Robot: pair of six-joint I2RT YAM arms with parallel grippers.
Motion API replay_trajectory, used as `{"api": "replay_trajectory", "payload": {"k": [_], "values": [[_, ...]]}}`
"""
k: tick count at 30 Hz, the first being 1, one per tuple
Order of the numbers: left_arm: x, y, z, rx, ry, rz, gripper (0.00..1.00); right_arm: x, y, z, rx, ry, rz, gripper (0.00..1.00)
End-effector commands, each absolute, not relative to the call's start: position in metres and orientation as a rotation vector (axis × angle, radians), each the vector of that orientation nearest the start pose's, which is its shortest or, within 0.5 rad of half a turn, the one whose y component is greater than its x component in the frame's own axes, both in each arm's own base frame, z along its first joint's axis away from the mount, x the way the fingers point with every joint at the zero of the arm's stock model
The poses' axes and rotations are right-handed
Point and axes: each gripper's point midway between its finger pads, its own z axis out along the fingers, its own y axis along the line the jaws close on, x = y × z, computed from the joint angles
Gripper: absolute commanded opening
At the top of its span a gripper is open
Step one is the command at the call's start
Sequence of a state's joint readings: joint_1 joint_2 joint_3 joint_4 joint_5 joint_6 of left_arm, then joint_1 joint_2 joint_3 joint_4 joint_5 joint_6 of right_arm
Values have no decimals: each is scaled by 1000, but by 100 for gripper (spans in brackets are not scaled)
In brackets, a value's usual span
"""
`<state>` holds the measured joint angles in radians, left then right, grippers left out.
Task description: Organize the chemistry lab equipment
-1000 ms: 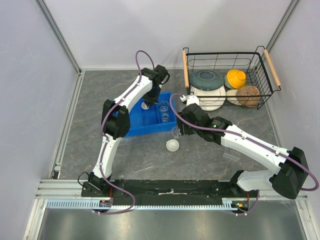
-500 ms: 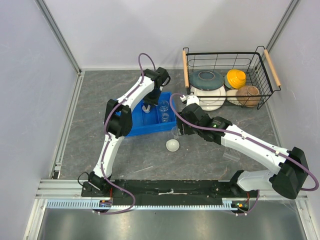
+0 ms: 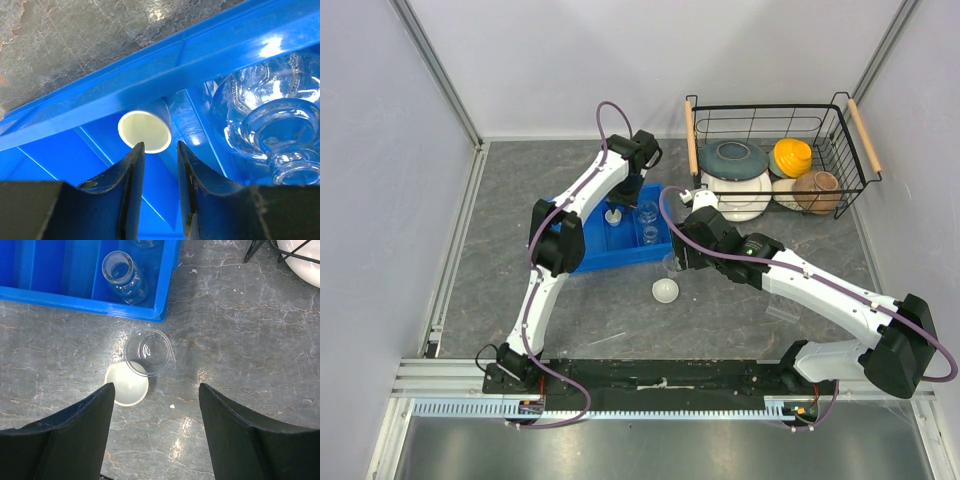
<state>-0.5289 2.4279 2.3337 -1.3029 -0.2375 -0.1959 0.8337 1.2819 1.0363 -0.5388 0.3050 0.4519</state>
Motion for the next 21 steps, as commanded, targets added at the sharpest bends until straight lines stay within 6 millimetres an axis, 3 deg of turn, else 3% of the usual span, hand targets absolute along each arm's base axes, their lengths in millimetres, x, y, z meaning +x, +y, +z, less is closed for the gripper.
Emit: {"api": "replay_trajectory", "payload": {"k": [1,11,16,18,19,20,21], "values": [[429,-221,116,449,2750,151,39,262,236,177,-303,2280,322,76],[407,-238,152,428,2709,-44,40,267,241,182,-315,2300,299,76],[394,-244,184,381,2642,-155,42,268,245,169,-337,2338,277,76],[388,-243,191,355,2624,-168,44,269,247,163,-343,2352,268,76],[382,-242,186,356,2638,-167,45,269,248,163,-343,2354,272,76],[377,-240,203,341,2593,-196,47,269,250,160,-344,2362,277,76],[378,-243,208,324,2564,-233,50,270,251,160,-339,2362,283,76]]}}
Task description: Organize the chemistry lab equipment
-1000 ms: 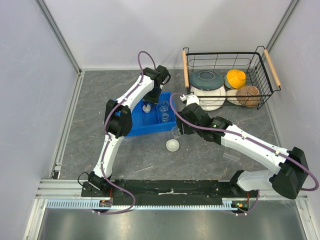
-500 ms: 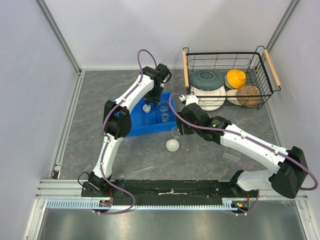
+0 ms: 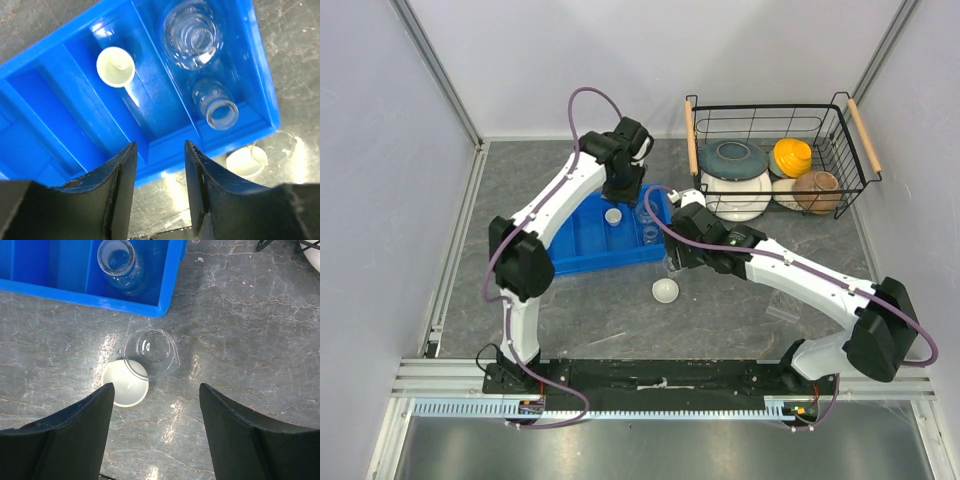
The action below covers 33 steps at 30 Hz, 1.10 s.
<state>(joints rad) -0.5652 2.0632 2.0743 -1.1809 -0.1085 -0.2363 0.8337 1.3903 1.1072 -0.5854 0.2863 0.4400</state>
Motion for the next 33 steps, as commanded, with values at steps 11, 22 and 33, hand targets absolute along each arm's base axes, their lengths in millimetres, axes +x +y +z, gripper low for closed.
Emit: {"api": "replay_trajectory", "payload": {"k": [11,22,33], "values": [[332,-221,235,248,2427,-360,60,278,256,124,-323,2419,224,77],[277,-213,254,267,2236,-607,90,298,237,103,-199,2439,150,76],[243,-203,259,301,2196,-687,91,305,243,73,-191,2498,152,74]]}}
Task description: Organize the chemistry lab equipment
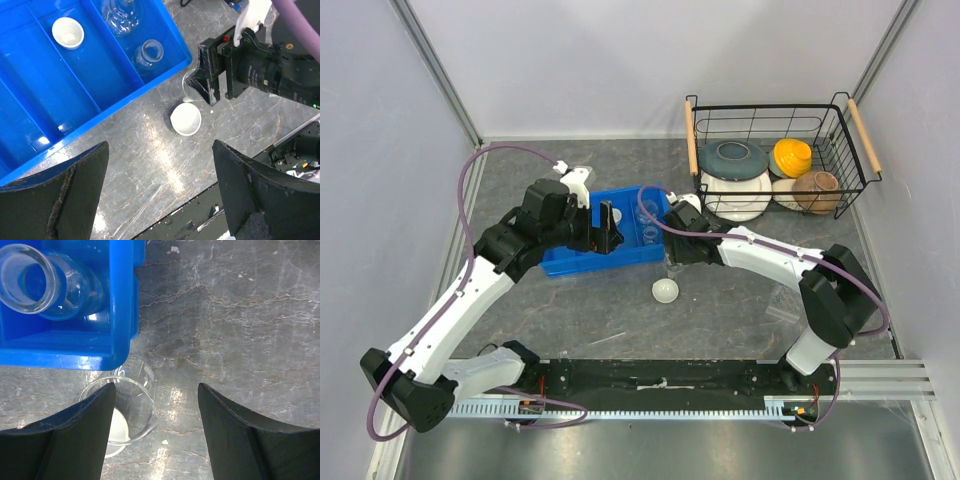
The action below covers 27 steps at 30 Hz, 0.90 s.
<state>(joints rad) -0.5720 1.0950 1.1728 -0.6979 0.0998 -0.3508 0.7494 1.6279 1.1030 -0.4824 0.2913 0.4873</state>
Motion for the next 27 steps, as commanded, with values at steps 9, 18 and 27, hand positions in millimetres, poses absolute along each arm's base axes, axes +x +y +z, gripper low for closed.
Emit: {"api": "replay_trajectory", "payload": {"k": [9,18,27], "values": [[234,-196,262,299,2170,-690,90,307,246,61,-190,2521,142,46],[231,-196,255,320,2178,-688,90,307,247,54,-184,2541,137,14],[227,-196,257,350,2157,-704,90,303,236,72,-179,2521,66,0]]}}
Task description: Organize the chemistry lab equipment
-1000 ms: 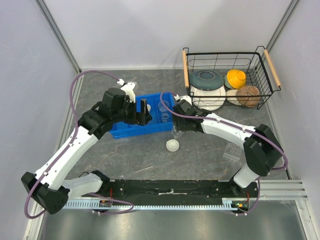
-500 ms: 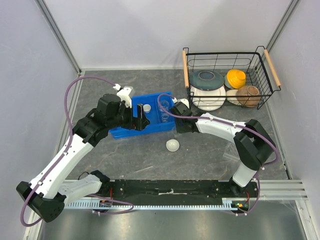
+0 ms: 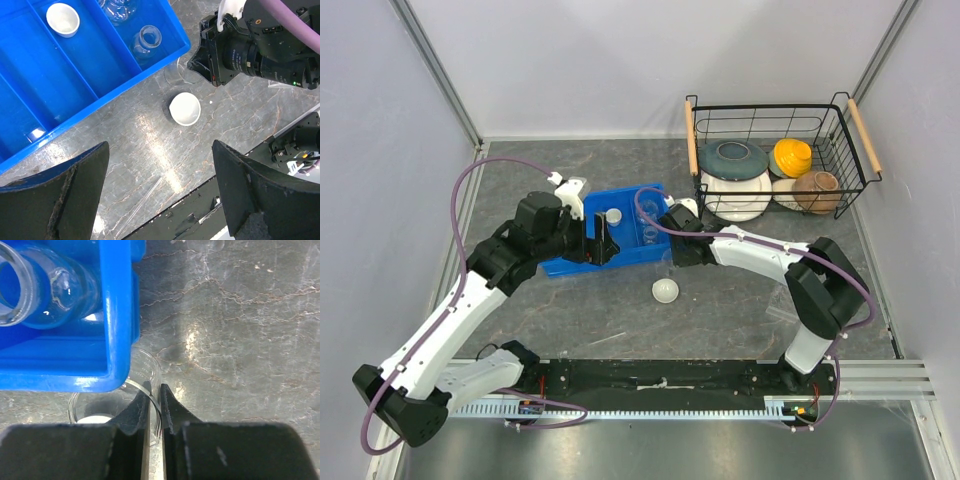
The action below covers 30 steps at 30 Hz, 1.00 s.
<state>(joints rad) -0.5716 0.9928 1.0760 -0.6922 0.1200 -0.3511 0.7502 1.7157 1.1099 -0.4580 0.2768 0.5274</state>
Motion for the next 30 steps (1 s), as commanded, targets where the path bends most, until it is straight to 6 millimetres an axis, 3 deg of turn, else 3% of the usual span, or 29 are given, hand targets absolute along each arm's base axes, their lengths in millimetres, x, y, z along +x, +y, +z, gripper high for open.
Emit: {"api": "replay_trajectory", "payload": {"k": [1,4,11,14,17,23,24,26,27,29,30], "values": [[227,-197,257,351,2157,-706,90,299,231,73,-186,2532,40,0],[224,-197,259,364,2150,-719,90,295,226,89,-196,2511,12,0],[219,-197,262,382,2122,-737,90,280,228,148,-220,2426,15,0],[216,-198,261,391,2122,-751,90,272,245,170,-255,2404,69,0],[215,-196,263,394,2111,-747,90,271,274,195,-295,2364,142,0],[212,-194,269,384,2073,-756,91,287,326,202,-348,2341,227,0],[210,-194,271,388,2067,-763,91,291,334,192,-362,2355,222,0],[208,-194,272,396,2062,-773,91,301,354,197,-368,2336,276,0],[207,-193,272,393,2059,-773,91,307,361,182,-375,2362,265,0],[204,-190,275,399,2042,-768,91,315,377,185,-381,2353,311,0],[204,-190,276,398,2037,-768,91,321,382,174,-383,2366,297,0]]}}
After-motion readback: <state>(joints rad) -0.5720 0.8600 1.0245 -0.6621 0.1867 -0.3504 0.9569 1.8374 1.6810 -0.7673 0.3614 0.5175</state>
